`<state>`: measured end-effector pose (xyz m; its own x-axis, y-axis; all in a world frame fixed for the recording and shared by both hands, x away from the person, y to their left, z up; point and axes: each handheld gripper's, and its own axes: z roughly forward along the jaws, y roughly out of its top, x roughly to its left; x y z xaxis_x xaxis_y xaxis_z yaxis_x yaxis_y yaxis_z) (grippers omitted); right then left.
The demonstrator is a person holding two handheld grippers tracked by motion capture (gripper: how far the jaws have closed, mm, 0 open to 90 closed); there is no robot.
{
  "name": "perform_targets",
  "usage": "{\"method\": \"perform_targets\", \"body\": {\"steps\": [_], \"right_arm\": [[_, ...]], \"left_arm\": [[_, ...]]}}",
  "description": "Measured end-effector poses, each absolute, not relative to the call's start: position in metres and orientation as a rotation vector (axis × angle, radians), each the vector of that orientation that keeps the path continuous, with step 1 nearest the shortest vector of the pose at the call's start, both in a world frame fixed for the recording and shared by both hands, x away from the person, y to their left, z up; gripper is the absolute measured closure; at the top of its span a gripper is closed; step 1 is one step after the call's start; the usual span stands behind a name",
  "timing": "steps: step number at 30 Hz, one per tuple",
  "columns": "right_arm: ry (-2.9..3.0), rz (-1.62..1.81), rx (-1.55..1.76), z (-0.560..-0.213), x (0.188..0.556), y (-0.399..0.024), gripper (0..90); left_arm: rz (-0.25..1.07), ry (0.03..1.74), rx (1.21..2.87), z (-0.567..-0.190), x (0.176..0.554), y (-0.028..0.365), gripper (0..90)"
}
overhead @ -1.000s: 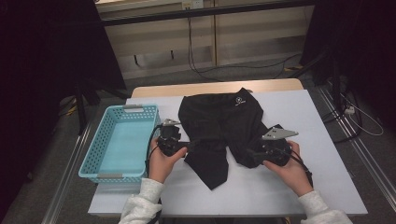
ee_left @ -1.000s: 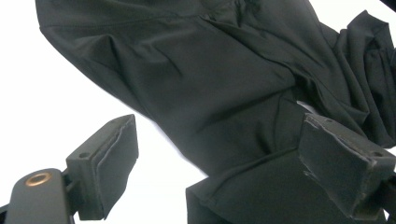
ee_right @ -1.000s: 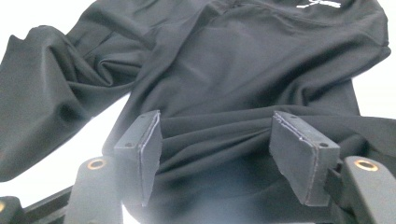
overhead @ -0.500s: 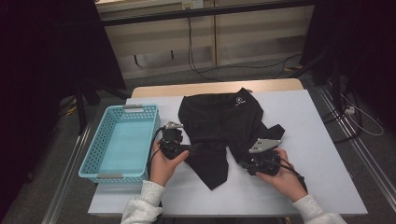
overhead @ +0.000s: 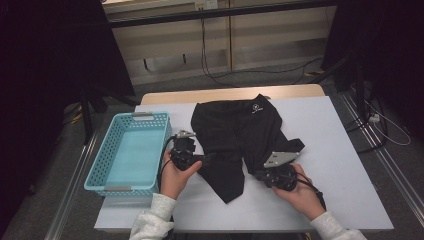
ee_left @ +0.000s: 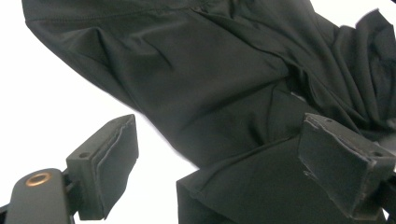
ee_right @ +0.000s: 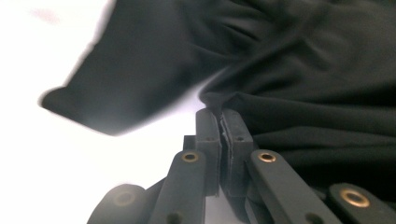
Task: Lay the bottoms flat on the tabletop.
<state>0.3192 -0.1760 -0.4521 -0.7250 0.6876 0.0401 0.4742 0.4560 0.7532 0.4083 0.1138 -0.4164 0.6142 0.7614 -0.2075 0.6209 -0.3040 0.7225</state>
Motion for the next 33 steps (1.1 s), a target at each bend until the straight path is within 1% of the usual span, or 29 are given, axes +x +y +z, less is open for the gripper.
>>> {"method": "perform_targets", "body": {"steps": [2,3,6,7,8,10,15,19,20,21,22,29,33], "right_arm": [[2.453,1.162,0.972,-0.452,0.316,-0.166,85.9],[2.463,1.143,0.951,-0.452,0.315,-0.162,81.8],[2.446,1.151,0.992,-0.453,0.318,-0.163,60.6],[2.425,1.157,1.021,-0.452,0.321,-0.168,55.3],[2.388,1.158,1.047,-0.450,0.323,-0.175,53.2],[2.319,1.183,1.108,-0.443,0.327,-0.191,51.8],[2.166,1.184,1.214,-0.430,0.332,-0.232,52.3],[2.111,1.153,1.272,-0.428,0.334,-0.256,52.6],[2.103,1.149,1.288,-0.430,0.335,-0.259,54.0],[2.114,1.137,1.302,-0.433,0.335,-0.262,57.1],[2.137,1.129,1.300,-0.437,0.336,-0.262,57.9],[2.245,1.032,1.289,-0.460,0.340,-0.249,57.0],[2.209,1.051,1.274,-0.455,0.338,-0.247,57.6]], "left_arm": [[0.210,1.085,2.038,-0.417,0.408,0.114,12.7],[0.216,1.087,2.036,-0.417,0.408,0.113,12.7],[0.215,1.084,2.039,-0.417,0.408,0.113,12.7],[0.215,1.084,2.035,-0.417,0.408,0.113,12.7],[0.216,1.085,2.031,-0.417,0.407,0.113,12.6],[0.217,1.084,2.033,-0.416,0.408,0.114,12.7],[0.213,1.082,2.038,-0.416,0.408,0.114,12.7],[0.208,1.073,2.044,-0.415,0.407,0.112,12.7],[0.216,1.075,2.040,-0.416,0.407,0.111,12.7],[0.214,1.072,2.041,-0.417,0.407,0.110,12.6],[0.211,1.073,2.038,-0.417,0.407,0.109,12.7],[0.212,1.068,2.044,-0.417,0.406,0.108,12.7],[0.212,1.069,2.039,-0.416,0.406,0.108,12.7]]}}
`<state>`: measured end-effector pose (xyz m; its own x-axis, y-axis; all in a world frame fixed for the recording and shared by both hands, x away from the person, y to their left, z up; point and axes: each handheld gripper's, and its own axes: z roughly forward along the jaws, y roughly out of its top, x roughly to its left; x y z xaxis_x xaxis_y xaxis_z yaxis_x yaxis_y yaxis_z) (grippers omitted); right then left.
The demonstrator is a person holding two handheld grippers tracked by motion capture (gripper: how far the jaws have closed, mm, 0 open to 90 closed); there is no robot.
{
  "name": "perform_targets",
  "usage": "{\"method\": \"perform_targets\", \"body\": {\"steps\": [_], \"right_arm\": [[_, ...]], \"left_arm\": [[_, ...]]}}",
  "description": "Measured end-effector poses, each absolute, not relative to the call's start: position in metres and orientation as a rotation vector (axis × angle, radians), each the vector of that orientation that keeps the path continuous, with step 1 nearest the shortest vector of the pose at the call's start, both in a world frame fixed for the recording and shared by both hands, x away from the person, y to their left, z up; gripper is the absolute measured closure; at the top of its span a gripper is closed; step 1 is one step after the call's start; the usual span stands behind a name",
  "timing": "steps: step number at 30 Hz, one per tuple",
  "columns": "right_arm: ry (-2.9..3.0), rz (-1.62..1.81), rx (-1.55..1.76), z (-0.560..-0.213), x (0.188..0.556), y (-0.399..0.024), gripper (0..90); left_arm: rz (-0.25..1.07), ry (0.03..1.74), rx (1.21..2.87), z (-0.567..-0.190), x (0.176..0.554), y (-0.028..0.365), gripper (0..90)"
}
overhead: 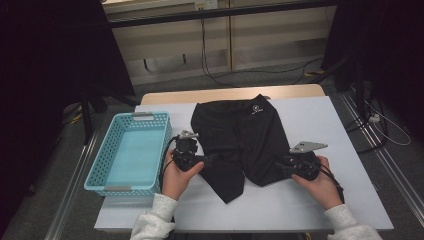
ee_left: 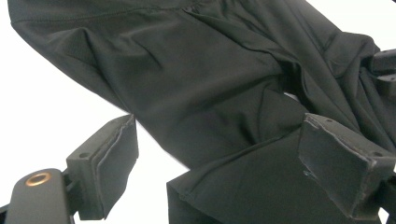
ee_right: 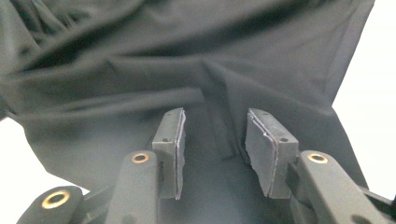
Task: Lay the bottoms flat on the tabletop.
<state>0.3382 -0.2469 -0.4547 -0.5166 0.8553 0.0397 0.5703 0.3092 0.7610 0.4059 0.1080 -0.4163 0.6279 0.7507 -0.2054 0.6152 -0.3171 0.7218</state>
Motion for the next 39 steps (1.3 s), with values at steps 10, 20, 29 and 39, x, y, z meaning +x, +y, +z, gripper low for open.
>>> {"method": "perform_targets", "body": {"steps": [10,20,29,39], "right_arm": [[2.242,1.157,1.197,-0.441,0.335,-0.229,60.1],[2.312,1.089,1.233,-0.464,0.344,-0.227,75.4],[2.373,1.123,1.144,-0.454,0.326,-0.222,88.1],[2.474,1.155,1.078,-0.456,0.290,-0.207,77.7]], "left_arm": [[0.206,1.063,2.048,-0.417,0.406,0.106,12.6],[0.208,1.065,2.055,-0.418,0.406,0.107,12.6],[0.201,1.069,2.053,-0.418,0.408,0.109,12.6],[0.197,1.059,2.059,-0.417,0.406,0.102,12.6]]}}
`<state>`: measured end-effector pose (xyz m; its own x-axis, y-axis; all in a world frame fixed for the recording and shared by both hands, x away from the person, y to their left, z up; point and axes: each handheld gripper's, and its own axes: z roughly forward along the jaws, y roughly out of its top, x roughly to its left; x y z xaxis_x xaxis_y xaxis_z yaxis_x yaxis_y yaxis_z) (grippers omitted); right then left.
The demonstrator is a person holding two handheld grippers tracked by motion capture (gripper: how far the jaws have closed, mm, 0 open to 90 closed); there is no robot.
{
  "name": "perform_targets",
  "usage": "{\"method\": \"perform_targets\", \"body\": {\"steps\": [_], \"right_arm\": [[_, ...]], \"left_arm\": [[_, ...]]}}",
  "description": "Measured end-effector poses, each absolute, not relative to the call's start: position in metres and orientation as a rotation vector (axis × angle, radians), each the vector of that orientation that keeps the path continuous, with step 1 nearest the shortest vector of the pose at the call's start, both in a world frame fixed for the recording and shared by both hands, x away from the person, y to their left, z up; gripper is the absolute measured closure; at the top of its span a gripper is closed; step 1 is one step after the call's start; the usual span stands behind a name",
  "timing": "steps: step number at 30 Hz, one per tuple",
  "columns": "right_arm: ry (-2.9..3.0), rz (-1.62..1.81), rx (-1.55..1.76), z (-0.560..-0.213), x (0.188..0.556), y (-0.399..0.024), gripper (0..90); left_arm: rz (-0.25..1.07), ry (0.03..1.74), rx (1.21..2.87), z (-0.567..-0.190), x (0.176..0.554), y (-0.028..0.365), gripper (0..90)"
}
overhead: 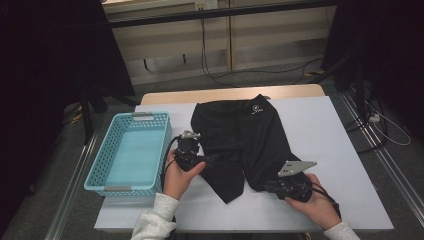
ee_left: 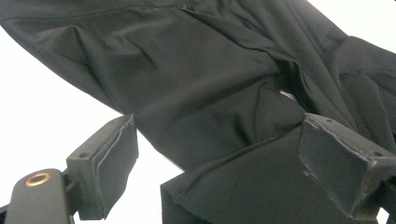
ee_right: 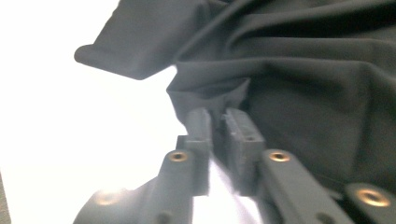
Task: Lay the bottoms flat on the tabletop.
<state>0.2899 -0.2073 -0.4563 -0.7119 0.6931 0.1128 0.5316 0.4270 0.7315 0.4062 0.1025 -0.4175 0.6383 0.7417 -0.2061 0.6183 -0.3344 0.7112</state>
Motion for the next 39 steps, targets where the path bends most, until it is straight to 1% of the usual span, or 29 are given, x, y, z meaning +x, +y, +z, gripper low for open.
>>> {"method": "perform_targets", "body": {"steps": [1,6,10,12,15,17,20,23,24,25,27,32,35,37,38,39], "right_arm": [[2.476,1.170,1.069,-0.455,0.289,-0.207,77.4],[2.320,1.237,1.165,-0.444,0.294,-0.224,68.2],[2.257,1.182,1.245,-0.447,0.303,-0.240,65.7],[2.235,1.162,1.279,-0.449,0.306,-0.247,62.4],[2.212,1.160,1.290,-0.448,0.308,-0.253,62.6],[2.219,1.159,1.290,-0.447,0.309,-0.255,65.7],[2.286,1.125,1.270,-0.454,0.309,-0.245,64.5],[2.364,1.143,1.247,-0.464,0.309,-0.231,65.9],[2.362,1.159,1.235,-0.465,0.309,-0.228,72.3],[2.391,1.163,1.218,-0.465,0.308,-0.226,83.3],[2.407,1.146,1.181,-0.463,0.305,-0.223,87.6],[2.487,1.175,1.125,-0.460,0.294,-0.213,87.8],[2.531,1.218,1.094,-0.455,0.288,-0.206,85.8],[2.555,1.226,1.069,-0.452,0.286,-0.201,83.3],[2.560,1.224,1.065,-0.451,0.285,-0.200,80.7],[2.543,1.217,1.062,-0.449,0.286,-0.201,75.6]], "left_arm": [[0.195,1.062,2.054,-0.418,0.406,0.102,12.6],[0.195,1.059,2.059,-0.418,0.407,0.104,12.6],[0.197,1.062,2.054,-0.418,0.407,0.104,12.6],[0.198,1.061,2.049,-0.417,0.407,0.104,12.6],[0.202,1.060,2.049,-0.417,0.406,0.103,12.6],[0.195,1.055,2.063,-0.418,0.406,0.103,12.6],[0.193,1.057,2.067,-0.420,0.406,0.101,12.6],[0.185,1.055,2.067,-0.419,0.406,0.101,12.6],[0.192,1.058,2.059,-0.419,0.406,0.101,12.6],[0.189,1.057,2.057,-0.419,0.406,0.101,12.6],[0.191,1.060,2.058,-0.419,0.406,0.103,12.6],[0.189,1.063,2.054,-0.419,0.407,0.104,12.6],[0.189,1.063,2.052,-0.418,0.407,0.104,12.6],[0.187,1.062,2.054,-0.418,0.407,0.104,12.6],[0.188,1.066,2.050,-0.419,0.407,0.103,12.6],[0.190,1.063,2.055,-0.419,0.407,0.104,12.6]]}}
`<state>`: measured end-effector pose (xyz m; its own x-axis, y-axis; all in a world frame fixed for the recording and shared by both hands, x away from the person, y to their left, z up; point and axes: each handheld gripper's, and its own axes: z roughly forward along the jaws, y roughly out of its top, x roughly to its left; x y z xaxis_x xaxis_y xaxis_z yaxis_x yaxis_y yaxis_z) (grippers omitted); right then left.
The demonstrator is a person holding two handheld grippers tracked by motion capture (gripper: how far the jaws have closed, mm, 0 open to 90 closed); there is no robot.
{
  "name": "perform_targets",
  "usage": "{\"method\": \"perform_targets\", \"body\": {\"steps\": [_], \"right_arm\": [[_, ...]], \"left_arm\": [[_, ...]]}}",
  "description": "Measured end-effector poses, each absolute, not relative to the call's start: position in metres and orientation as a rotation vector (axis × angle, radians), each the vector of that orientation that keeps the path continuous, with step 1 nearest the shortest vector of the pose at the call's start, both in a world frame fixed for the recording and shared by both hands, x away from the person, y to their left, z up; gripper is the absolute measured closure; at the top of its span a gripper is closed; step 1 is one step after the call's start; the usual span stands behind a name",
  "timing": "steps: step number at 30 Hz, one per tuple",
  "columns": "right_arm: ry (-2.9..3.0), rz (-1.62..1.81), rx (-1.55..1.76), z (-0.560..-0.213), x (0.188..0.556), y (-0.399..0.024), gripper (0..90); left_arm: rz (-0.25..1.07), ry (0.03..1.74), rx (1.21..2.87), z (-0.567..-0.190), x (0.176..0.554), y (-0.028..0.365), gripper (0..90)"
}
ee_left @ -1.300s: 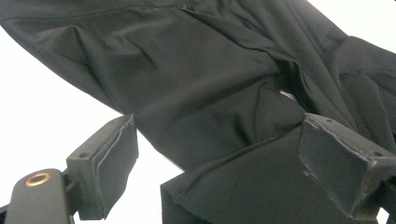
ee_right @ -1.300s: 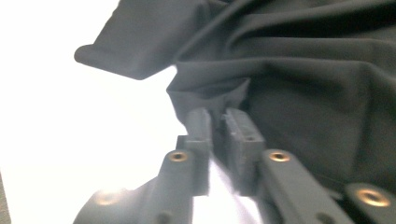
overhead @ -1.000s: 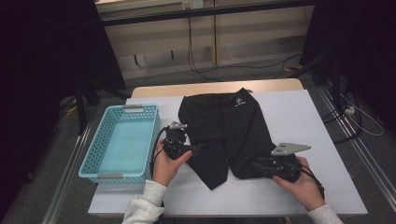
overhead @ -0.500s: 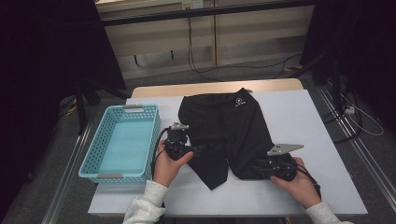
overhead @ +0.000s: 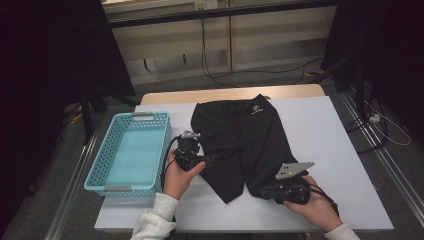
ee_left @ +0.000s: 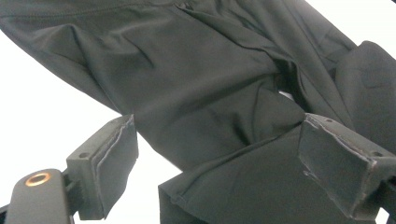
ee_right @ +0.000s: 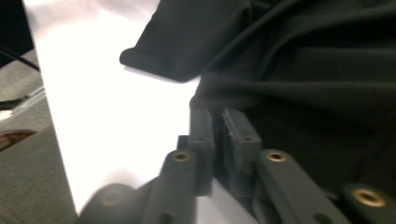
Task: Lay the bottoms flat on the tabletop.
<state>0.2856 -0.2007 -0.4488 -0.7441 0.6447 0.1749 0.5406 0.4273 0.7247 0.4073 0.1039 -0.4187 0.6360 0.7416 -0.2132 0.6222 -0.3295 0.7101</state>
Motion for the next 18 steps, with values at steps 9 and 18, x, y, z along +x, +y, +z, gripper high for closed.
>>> {"method": "perform_targets", "body": {"steps": [9,18], "right_arm": [[2.186,1.070,1.263,-0.442,0.310,-0.258,59.9],[2.085,0.999,1.381,-0.450,0.320,-0.284,60.4]], "left_arm": [[0.196,1.065,2.052,-0.417,0.407,0.105,12.6],[0.199,1.066,2.052,-0.418,0.407,0.104,12.6]]}}
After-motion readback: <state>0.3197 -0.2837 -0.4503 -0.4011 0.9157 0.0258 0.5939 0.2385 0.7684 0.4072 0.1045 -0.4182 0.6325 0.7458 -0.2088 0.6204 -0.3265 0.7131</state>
